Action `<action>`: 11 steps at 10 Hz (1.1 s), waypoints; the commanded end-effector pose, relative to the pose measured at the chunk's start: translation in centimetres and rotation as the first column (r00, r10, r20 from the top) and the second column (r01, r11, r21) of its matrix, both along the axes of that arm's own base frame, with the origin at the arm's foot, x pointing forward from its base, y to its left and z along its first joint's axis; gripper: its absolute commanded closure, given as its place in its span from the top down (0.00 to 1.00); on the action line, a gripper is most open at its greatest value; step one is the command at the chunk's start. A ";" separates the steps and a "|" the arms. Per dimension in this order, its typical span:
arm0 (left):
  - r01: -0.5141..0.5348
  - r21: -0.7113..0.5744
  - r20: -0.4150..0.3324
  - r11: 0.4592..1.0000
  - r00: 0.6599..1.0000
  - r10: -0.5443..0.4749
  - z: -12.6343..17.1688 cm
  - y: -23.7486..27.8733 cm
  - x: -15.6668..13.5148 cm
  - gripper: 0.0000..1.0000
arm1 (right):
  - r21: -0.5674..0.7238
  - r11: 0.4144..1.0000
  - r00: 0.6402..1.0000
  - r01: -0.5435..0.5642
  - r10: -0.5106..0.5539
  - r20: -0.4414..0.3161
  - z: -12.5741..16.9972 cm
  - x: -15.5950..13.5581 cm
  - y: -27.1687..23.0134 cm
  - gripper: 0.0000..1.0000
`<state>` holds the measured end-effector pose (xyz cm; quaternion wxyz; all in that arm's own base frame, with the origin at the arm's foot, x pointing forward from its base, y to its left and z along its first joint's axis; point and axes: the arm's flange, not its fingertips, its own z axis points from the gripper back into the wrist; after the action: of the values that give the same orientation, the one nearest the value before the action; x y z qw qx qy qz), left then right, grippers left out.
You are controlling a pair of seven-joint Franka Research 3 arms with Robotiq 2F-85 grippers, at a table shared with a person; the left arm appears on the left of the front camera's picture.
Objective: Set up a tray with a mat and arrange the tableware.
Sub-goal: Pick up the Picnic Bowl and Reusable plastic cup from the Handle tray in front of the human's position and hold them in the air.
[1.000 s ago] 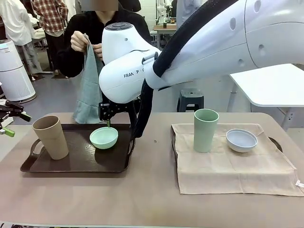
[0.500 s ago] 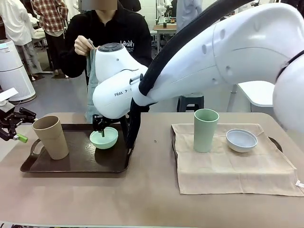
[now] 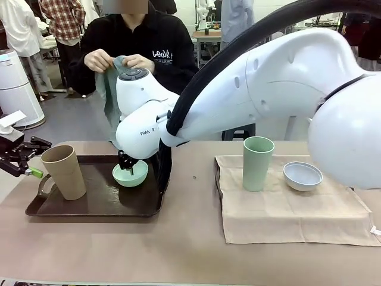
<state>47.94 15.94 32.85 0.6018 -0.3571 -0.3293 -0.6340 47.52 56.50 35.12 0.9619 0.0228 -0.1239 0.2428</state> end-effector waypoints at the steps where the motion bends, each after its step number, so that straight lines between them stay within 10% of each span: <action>1: 0.029 -0.033 0.013 0.999 0.999 -0.029 0.2 -0.1 0.6 1.00 | -0.015 1.000 0.999 0.001 -0.001 0.032 0.0 0.6 0.7 1.00; 11: 0.112 -0.068 -0.062 0.991 0.991 -0.116 -1.8 -3.4 1.9 1.00 | 0.051 0.998 0.998 0.042 -0.044 0.038 -1.7 3.8 1.0 1.00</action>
<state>49.20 12.75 30.72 0.5709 -0.4061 -0.3120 -0.6417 50.45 56.61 33.44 0.9632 0.0319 -0.1415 0.2264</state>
